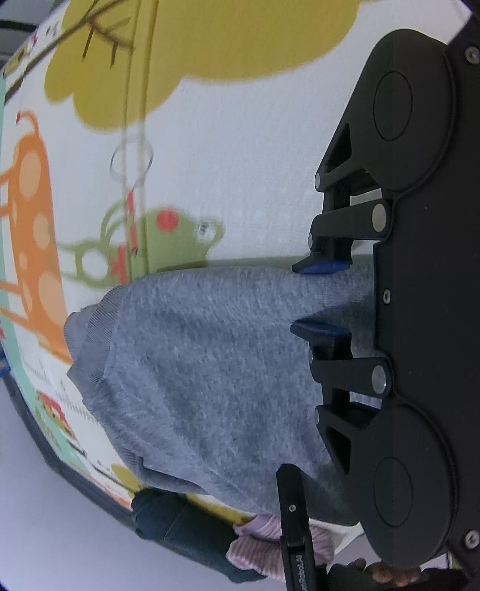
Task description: Fold clothes
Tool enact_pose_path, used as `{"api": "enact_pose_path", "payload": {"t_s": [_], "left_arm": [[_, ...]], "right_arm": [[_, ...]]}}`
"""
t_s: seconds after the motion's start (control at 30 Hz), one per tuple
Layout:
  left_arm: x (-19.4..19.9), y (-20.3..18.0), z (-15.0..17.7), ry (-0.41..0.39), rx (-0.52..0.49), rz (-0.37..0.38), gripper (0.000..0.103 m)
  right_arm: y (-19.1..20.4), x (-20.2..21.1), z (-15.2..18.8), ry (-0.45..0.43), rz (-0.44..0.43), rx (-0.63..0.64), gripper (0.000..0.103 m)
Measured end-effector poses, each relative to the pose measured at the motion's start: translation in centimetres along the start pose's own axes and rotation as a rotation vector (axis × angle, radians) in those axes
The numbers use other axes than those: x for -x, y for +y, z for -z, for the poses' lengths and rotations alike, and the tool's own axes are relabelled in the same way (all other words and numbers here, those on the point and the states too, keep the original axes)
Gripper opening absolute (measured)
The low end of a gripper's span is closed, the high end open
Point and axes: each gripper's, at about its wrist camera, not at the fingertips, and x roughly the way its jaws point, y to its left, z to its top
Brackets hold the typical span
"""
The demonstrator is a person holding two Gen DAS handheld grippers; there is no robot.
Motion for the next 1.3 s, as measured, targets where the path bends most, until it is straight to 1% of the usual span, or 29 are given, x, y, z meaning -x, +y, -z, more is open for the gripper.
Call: {"api": "enact_pose_path", "payload": {"t_s": [0.23, 0.37, 0.53, 0.63, 0.7, 0.77, 0.83, 0.87, 0.9, 0.93, 1.0, 1.03, 1.07, 1.17, 1.3], "left_arm": [[-1.0, -4.1, 1.7, 0.097, -0.130, 0.082, 0.083], [-1.4, -6.1, 2.7, 0.144, -0.181, 0.115, 0.083], [-1.0, -6.9, 3.0, 0.157, -0.212, 0.115, 0.082], [0.0, -6.6, 2.5, 0.136, -0.211, 0.119, 0.075], [1.0, -6.5, 2.0, 0.105, -0.215, 0.125, 0.065], [1.9, -6.4, 1.1, 0.058, -0.213, 0.117, 0.062], [2.7, -6.4, 0.3, 0.011, -0.211, 0.110, 0.057], [3.1, -6.4, -0.1, -0.013, -0.209, 0.106, 0.053], [3.4, -6.4, -0.6, -0.036, -0.206, 0.103, 0.047], [3.7, -6.4, -1.1, -0.062, -0.198, 0.103, 0.043], [4.3, -6.3, -2.2, -0.111, -0.187, 0.127, 0.025], [4.2, -6.6, -2.7, -0.122, -0.184, 0.141, 0.022], [4.0, -6.9, -3.2, -0.127, -0.184, 0.148, 0.020], [3.0, -7.7, -4.1, -0.137, -0.209, 0.147, 0.020], [0.6, -8.1, -5.4, -0.122, -0.200, 0.104, 0.020]], "right_arm": [[-4.2, 3.1, 3.5, 0.007, 0.056, -0.099, 0.025], [-5.5, 4.8, 5.0, -0.004, 0.123, -0.120, 0.029], [-6.1, 6.8, 5.2, -0.059, 0.189, -0.156, 0.031], [-5.5, 8.5, 4.8, -0.124, 0.210, -0.151, 0.031], [-4.8, 9.5, 4.7, -0.162, 0.184, -0.139, 0.031], [-3.8, 10.1, 4.7, -0.187, 0.118, -0.126, 0.030], [-2.7, 10.3, 4.8, -0.197, 0.054, -0.107, 0.027], [-2.0, 10.2, 4.8, -0.200, 0.025, -0.094, 0.026], [-1.3, 10.0, 4.7, -0.202, 0.005, -0.074, 0.026], [-0.6, 9.6, 4.5, -0.202, -0.010, -0.055, 0.024], [1.1, 8.9, 4.5, -0.197, -0.042, -0.014, 0.023], [1.9, 8.5, 4.5, -0.195, -0.057, 0.004, 0.022], [2.7, 8.1, 4.4, -0.192, -0.069, 0.025, 0.022], [4.7, 7.4, 4.3, -0.195, -0.088, 0.076, 0.022], [6.6, 6.6, 4.0, -0.205, -0.100, 0.107, 0.022]]}}
